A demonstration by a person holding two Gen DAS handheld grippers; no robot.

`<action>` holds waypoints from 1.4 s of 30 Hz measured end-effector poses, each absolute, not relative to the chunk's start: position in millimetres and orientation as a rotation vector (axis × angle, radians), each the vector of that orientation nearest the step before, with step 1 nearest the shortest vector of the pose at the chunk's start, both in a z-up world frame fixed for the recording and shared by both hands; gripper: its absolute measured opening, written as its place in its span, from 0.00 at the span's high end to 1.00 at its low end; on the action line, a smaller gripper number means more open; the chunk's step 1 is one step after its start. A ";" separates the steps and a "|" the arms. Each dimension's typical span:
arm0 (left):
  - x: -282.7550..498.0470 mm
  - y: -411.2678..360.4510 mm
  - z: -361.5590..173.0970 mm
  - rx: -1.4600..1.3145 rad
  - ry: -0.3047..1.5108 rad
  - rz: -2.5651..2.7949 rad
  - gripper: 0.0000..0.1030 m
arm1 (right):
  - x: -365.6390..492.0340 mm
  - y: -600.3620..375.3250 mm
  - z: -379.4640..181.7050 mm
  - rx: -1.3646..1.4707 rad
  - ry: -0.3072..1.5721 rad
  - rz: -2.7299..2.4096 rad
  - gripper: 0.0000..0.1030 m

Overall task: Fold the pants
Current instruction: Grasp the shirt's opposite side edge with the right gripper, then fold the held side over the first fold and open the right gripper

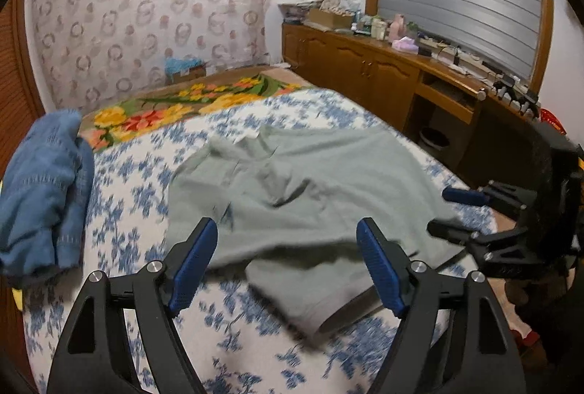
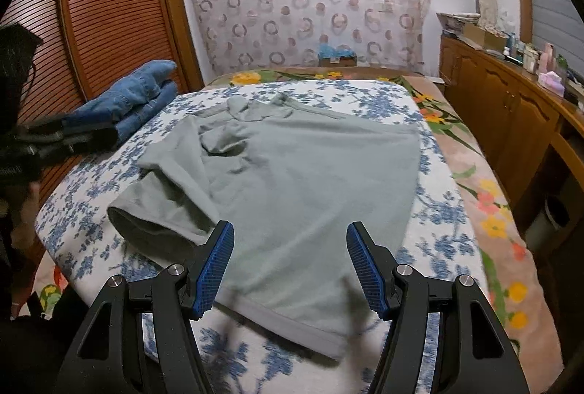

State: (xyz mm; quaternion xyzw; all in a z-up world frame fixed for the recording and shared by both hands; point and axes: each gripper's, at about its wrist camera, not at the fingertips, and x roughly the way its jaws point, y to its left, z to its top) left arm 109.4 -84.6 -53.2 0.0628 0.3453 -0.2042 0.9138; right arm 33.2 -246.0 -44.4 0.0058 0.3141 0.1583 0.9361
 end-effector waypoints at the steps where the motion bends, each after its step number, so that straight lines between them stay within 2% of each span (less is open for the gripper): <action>1: 109.6 -81.2 -59.1 0.128 0.726 -0.414 0.23 | 34.2 -242.6 -44.4 0.011 0.641 0.334 0.36; 8: 108.6 -72.7 -93.4 0.142 0.810 -0.399 0.23 | 45.6 -220.9 -45.9 0.005 0.638 0.394 0.47; 19: 104.4 -69.9 -122.8 0.137 0.889 -0.403 0.23 | 57.4 -212.3 -66.9 -0.011 0.708 0.448 0.50; 22: 103.0 -68.0 -123.1 0.126 0.886 -0.404 0.23 | 62.0 -210.2 -71.3 -0.014 0.730 0.462 0.59; 23: 103.0 -68.2 -122.7 0.125 0.884 -0.404 0.23 | 63.4 -209.5 -72.3 -0.013 0.732 0.462 0.68; 25: 102.3 -67.3 -121.4 0.122 0.879 -0.403 0.23 | 62.7 -205.8 -72.4 -0.012 0.734 0.473 0.78; 26: 102.4 -67.0 -120.6 0.121 0.877 -0.402 0.23 | 61.8 -206.1 -70.7 -0.011 0.731 0.481 0.88; 29: 102.5 -65.5 -116.9 0.119 0.864 -0.398 0.23 | 59.1 -207.6 -65.4 -0.014 0.709 0.502 0.96; 42: 107.8 -78.1 -88.6 0.111 0.796 -0.424 0.23 | 39.2 -241.8 -23.6 -0.013 0.547 0.446 0.97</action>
